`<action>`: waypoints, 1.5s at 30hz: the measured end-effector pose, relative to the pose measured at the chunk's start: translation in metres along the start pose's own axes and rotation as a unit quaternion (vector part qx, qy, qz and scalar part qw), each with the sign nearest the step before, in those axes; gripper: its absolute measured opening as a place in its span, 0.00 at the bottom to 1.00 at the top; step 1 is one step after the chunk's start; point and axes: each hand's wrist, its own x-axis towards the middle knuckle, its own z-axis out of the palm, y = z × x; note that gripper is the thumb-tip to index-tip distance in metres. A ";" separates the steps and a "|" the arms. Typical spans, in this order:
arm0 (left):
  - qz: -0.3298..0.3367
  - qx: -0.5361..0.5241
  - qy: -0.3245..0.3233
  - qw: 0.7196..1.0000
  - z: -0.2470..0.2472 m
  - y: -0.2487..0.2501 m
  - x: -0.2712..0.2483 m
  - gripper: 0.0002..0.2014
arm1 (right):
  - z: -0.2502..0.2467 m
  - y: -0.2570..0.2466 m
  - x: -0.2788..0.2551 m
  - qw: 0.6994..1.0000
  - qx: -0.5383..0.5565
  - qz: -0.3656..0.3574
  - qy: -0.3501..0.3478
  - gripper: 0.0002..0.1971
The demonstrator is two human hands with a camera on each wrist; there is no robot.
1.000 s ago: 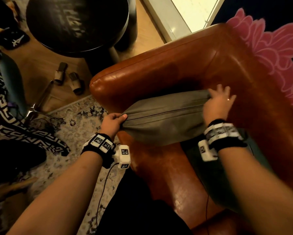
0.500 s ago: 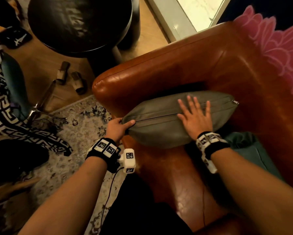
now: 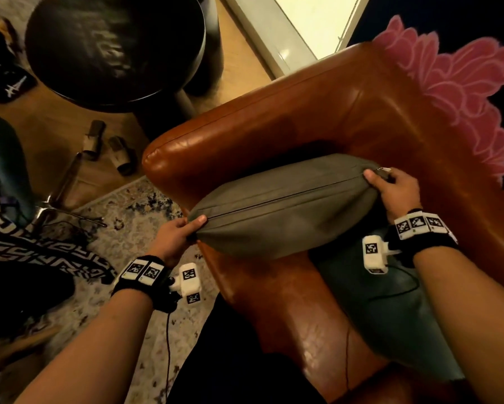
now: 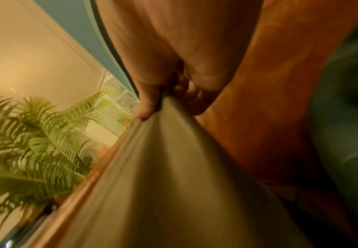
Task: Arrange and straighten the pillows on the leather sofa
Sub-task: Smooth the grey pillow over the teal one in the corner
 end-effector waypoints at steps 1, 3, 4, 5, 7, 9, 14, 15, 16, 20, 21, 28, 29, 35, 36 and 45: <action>0.000 -0.001 -0.006 1.000 -0.002 -0.001 -0.002 0.26 | 0.001 -0.002 -0.001 0.999 0.048 0.019 0.002 0.09; -0.003 -0.001 -0.016 1.000 -0.003 -0.002 -0.006 0.26 | 0.002 -0.009 -0.006 0.985 0.163 0.062 0.014 0.08; 0.000 -0.004 -0.022 1.000 -0.002 -0.003 -0.009 0.28 | 0.003 -0.012 -0.008 0.973 0.218 0.077 0.015 0.09; 0.006 -0.011 -0.032 0.999 -0.002 -0.003 -0.012 0.30 | 0.003 -0.018 -0.011 0.962 0.257 0.087 0.009 0.09; 0.006 -0.017 -0.057 0.998 -0.002 -0.002 -0.023 0.33 | 0.000 -0.027 -0.017 0.958 0.270 0.098 0.001 0.09; 0.004 -0.035 -0.107 0.994 -0.002 -0.004 -0.034 0.25 | -0.008 -0.034 -0.018 0.951 0.291 0.103 -0.005 0.09; 0.001 -0.067 -0.167 0.984 -0.012 -0.009 -0.046 0.20 | -0.019 -0.048 -0.018 0.952 0.295 0.074 -0.035 0.11; 0.001 -0.065 -0.170 0.983 -0.013 -0.009 -0.045 0.27 | -0.019 -0.047 -0.016 0.952 0.293 0.077 -0.043 0.12; 0.002 -0.062 -0.168 0.984 -0.014 -0.008 -0.044 0.32 | -0.019 -0.046 -0.015 0.949 0.299 0.086 -0.046 0.13; 0.014 -0.060 -0.182 0.981 -0.015 -0.010 -0.046 0.33 | -0.025 -0.026 -0.009 0.951 0.278 0.126 -0.052 0.14; 0.013 -0.065 -0.172 0.983 -0.016 -0.011 -0.045 0.31 | -0.026 -0.019 -0.005 0.951 0.270 0.143 -0.040 0.12; -0.035 -0.081 -0.050 0.995 0.013 -0.022 -0.035 0.06 | 0.032 -0.012 -0.026 0.962 -0.207 0.002 0.181 0.23; -0.032 -0.082 -0.059 0.994 0.018 -0.020 -0.036 0.06 | 0.061 -0.024 -0.052 0.949 -0.237 -0.112 0.176 0.25; 0.011 0.000 -0.042 0.999 0.018 -0.028 -0.024 0.15 | 0.207 -0.016 -0.195 0.748 -0.444 -0.394 -0.299 0.30; 0.007 0.012 -0.045 0.999 0.014 -0.027 -0.024 0.14 | 0.206 -0.007 -0.190 0.742 -0.457 -0.388 -0.299 0.30; -0.044 0.017 -0.076 0.996 -0.002 -0.025 -0.029 0.22 | 0.077 0.036 -0.062 0.793 -0.561 -0.213 -0.102 0.29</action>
